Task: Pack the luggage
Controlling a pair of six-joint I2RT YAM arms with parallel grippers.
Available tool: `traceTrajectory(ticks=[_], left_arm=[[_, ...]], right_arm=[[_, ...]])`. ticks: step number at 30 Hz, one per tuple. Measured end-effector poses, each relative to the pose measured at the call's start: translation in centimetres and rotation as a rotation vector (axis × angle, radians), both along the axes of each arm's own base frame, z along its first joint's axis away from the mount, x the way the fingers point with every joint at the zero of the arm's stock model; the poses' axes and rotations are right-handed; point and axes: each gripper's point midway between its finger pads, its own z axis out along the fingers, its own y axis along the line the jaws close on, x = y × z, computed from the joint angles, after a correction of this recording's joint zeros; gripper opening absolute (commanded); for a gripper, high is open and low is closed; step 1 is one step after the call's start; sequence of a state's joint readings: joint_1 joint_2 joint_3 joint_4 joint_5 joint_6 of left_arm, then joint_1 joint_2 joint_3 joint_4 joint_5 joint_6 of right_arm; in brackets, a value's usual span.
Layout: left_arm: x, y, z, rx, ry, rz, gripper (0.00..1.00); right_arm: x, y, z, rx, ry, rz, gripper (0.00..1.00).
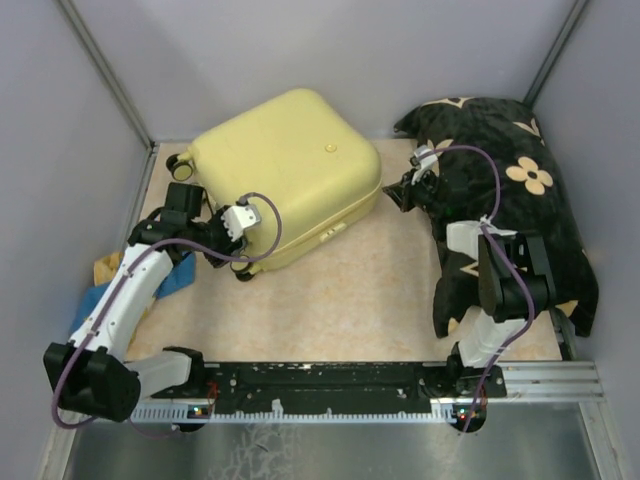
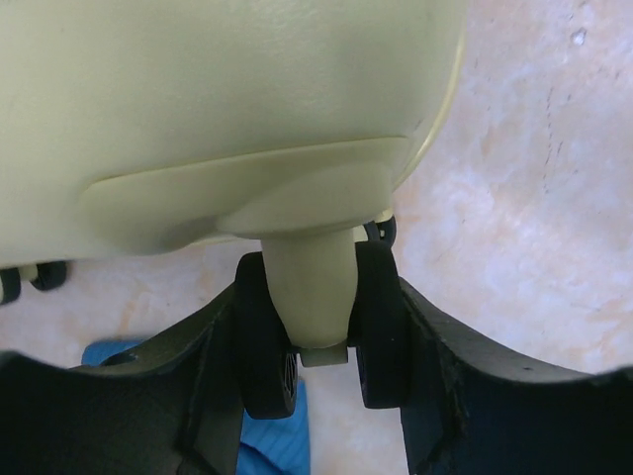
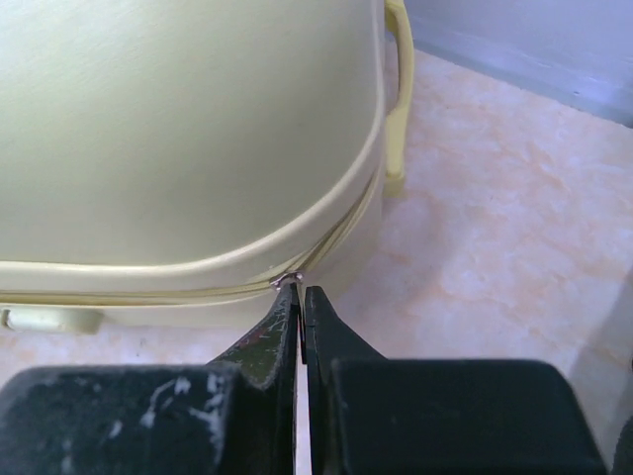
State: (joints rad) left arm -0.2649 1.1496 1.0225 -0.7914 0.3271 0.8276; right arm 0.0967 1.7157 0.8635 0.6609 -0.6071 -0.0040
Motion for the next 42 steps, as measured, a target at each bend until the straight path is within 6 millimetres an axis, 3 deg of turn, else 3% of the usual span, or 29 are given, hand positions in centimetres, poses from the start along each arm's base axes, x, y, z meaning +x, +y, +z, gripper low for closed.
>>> traceTrajectory(ticks=[3, 8, 19, 20, 22, 23, 29, 31, 36, 40, 42], left_arm=[[0.4, 2.0, -0.3, 0.018, 0.024, -0.018, 0.0], [0.8, 3.2, -0.3, 0.051, -0.015, -0.096, 0.0], [2.1, 4.7, -0.5, 0.075, -0.048, -0.164, 0.02], [2.2, 4.7, -0.5, 0.075, -0.049, -0.166, 0.14], [2.4, 4.7, -0.4, 0.068, -0.048, -0.164, 0.54], [2.6, 4.6, -0.3, 0.059, -0.042, -0.155, 0.64], [3.2, 5.0, 0.5, -0.022, 0.104, -0.022, 0.93], [3.4, 4.8, 1.6, -0.064, 0.116, 0.028, 1.0], [3.8, 5.3, 5.9, -0.285, 0.104, 0.233, 1.0], [7.4, 8.4, 10.4, -0.464, 0.005, 0.405, 1.0], [9.4, 9.5, 11.3, -0.542, -0.006, 0.468, 0.99]], right_arm=[[-0.5, -0.6, 0.0, 0.001, 0.019, 0.017, 0.0], [-0.5, -0.9, -0.1, 0.009, 0.025, 0.038, 0.0], [5.8, 0.4, 0.5, 0.073, 0.019, 0.121, 0.0], [6.2, 0.6, 0.5, 0.083, 0.023, 0.132, 0.0], [7.1, 1.1, 0.5, 0.103, 0.029, 0.155, 0.0], [7.4, 1.4, 0.6, 0.111, 0.029, 0.163, 0.0], [7.7, 2.7, 1.0, 0.12, 0.0, 0.17, 0.0], [7.5, 3.1, 0.9, 0.117, -0.016, 0.173, 0.0], [6.4, 3.3, 0.5, 0.108, -0.036, 0.17, 0.0], [6.1, 3.5, 0.5, 0.096, -0.05, 0.163, 0.0], [5.8, 3.7, 0.5, 0.09, -0.055, 0.164, 0.0]])
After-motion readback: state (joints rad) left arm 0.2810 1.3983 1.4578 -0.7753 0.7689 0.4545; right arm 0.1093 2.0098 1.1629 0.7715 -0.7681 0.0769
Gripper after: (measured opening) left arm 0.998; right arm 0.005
